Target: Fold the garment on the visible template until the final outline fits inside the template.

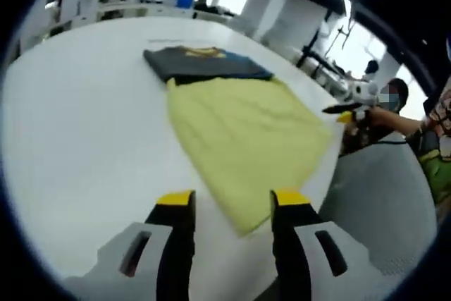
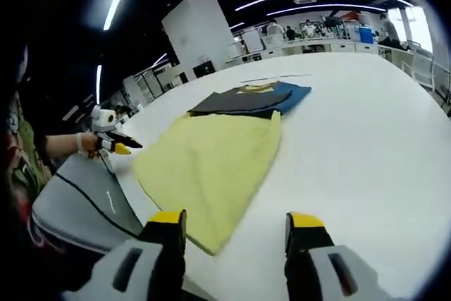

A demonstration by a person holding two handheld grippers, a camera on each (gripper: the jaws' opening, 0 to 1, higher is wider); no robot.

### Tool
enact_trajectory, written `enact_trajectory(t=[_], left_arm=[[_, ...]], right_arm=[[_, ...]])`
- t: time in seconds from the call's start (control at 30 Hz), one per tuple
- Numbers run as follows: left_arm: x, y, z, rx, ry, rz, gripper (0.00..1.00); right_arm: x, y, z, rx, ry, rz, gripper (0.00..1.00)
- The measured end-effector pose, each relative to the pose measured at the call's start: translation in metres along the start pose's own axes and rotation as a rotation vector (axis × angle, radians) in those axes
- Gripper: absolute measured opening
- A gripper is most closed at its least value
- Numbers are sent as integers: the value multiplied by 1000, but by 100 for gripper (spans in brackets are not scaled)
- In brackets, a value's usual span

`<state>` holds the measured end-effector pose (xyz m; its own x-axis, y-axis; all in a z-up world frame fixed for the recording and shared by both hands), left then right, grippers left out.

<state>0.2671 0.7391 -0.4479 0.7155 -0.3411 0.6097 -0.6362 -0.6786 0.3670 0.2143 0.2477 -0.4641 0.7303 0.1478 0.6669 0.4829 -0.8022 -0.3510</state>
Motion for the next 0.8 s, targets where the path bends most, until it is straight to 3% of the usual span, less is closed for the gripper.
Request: enact_trajectory(t=[0.37,0.67,0.8], left_arm=[[-10,4,2,-19,-56,-48,28],[-13,4,6,-47,-91,-75,11],[-15,1,9,-48,-109,-80,3]], right_arm=[[-16,-13,4,79,-60,82,16],[-13,-15,11,89,-58,137,0],[-12,-15,10,90,-68,149,0]])
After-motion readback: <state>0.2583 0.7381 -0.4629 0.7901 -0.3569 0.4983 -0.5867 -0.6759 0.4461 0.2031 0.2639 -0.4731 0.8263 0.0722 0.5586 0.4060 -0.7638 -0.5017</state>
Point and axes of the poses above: the point that each gripper's makers call its tool centre point, and the gripper's own axes: z roughly forward along the fingers, y roughly to its right, x roughly out of its top, the point moved 10 cm from there along -z, roughly backward along the fingers, and after that the axes turned 6 degrees about -y, right-handed, at the moved point
